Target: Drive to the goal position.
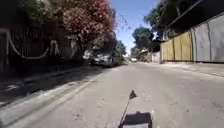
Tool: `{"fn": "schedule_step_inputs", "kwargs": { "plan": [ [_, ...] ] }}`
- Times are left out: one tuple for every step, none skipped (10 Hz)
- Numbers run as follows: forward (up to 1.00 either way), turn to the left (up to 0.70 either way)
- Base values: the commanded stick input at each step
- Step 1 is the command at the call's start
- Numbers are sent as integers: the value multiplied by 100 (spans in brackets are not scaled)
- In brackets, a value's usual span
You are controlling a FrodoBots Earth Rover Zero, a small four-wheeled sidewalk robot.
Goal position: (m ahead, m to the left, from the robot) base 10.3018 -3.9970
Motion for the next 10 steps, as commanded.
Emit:
{"fn": "schedule_step_inputs", "kwargs": {
  "plan": [
    [100, 0],
    [100, 0],
    [100, 0],
    [100, 0],
    [100, -1],
    [100, -3],
    [100, -10],
    [100, -39],
    [100, -40],
    [100, -32]
  ]
}}
